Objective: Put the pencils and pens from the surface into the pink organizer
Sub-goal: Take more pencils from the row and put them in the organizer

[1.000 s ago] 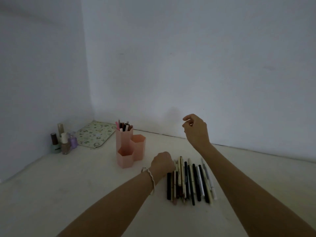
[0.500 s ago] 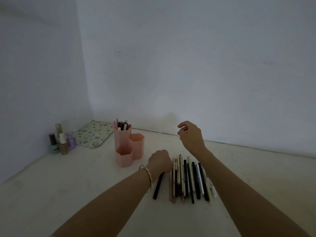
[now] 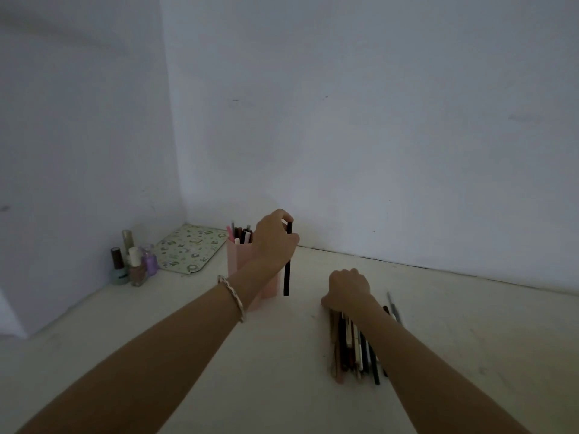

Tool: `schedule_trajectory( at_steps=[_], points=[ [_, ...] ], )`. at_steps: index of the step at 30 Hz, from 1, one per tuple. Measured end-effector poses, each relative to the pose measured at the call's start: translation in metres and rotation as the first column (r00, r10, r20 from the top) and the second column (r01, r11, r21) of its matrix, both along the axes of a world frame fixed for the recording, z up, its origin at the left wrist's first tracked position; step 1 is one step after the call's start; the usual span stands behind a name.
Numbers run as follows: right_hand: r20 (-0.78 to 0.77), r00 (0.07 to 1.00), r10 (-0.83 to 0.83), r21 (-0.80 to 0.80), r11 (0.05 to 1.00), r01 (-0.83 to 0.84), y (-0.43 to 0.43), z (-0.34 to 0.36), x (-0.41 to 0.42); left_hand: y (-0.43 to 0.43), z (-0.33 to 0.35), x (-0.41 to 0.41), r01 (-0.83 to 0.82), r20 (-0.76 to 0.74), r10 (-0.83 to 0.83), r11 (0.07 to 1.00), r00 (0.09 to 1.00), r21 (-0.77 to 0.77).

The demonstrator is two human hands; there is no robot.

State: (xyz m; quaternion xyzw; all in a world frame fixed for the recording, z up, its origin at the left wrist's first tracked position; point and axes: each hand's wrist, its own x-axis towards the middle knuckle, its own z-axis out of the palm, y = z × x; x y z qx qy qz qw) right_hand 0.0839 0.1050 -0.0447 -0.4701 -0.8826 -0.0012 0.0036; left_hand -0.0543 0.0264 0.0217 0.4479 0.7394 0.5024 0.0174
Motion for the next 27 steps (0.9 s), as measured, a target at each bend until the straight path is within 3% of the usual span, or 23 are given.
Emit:
schedule_trajectory(
  at_steps=[3,7,9,11,13,16,19,23,27],
  points=[
    [-0.068,0.997,-0.034,-0.067,0.997,0.030,0.002,-0.005,-0.007,-0.003,-0.002,-0.003,0.002,0.003,-0.002,0.998,1.000,0.059],
    [-0.458,0.875,-0.155,-0.266,0.963,0.031,0.009,0.025,-0.020,-0.010,0.027,-0.029,-0.089,-0.009,0.100,0.922,0.995,0.377],
    [-0.673,0.719,-0.173,-0.264,0.964,-0.015,0.012,0.052,-0.026,-0.018,0.047,-0.052,-0.184,0.024,0.201,0.835,0.979,0.518],
    [-0.865,0.477,-0.156,-0.192,0.981,-0.027,0.011,0.076,-0.032,-0.025,0.054,-0.072,-0.249,0.048,0.269,0.789,0.962,0.562],
    [-0.964,0.256,-0.068,-0.071,0.997,-0.003,0.005,0.092,-0.038,-0.029,0.046,-0.082,-0.273,0.032,0.302,0.807,0.953,0.524],
    [-0.996,0.060,0.070,0.070,0.998,-0.003,-0.009,0.103,-0.051,-0.030,0.019,-0.088,-0.221,-0.044,0.255,0.903,0.966,0.368],
    [-0.985,-0.031,0.169,0.170,0.985,-0.011,-0.021,0.107,-0.063,-0.032,0.001,-0.091,-0.289,-0.100,0.309,0.942,0.946,0.172],
    [-0.966,-0.124,0.225,0.236,0.969,-0.078,-0.033,0.107,-0.081,-0.039,0.005,-0.097,-0.408,-0.042,0.434,0.872,0.900,0.272],
    [-0.951,-0.004,0.309,0.307,0.944,-0.123,-0.040,0.096,-0.101,-0.045,0.016,-0.094,-0.347,0.017,0.368,0.858,0.929,0.377]
  ],
)
